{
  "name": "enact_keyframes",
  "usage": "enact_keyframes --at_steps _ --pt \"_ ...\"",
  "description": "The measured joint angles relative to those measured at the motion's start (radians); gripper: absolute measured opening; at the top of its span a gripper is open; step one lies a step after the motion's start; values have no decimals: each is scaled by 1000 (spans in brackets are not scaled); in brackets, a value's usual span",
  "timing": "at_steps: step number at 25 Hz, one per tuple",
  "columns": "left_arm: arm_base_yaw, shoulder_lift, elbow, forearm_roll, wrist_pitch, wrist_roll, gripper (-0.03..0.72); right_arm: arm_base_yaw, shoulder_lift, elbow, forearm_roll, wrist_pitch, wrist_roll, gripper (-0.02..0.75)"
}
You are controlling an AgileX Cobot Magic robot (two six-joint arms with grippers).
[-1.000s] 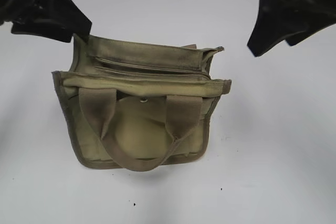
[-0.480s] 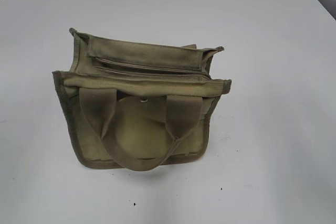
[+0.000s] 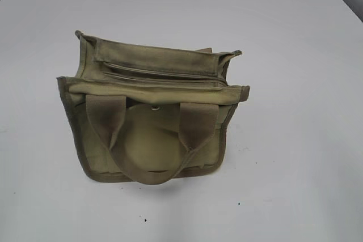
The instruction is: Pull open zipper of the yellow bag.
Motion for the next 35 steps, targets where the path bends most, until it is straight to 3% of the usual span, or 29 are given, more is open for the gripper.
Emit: enact_keyframes --at_steps 8,35 --pt "0 -241 96 -2 -13 -3 386 0 -191 118 -5 -76 -1 585" --pt "1 -245 131 -3 -84 -3 382 -15 -206 140 16 -115 -20 586"
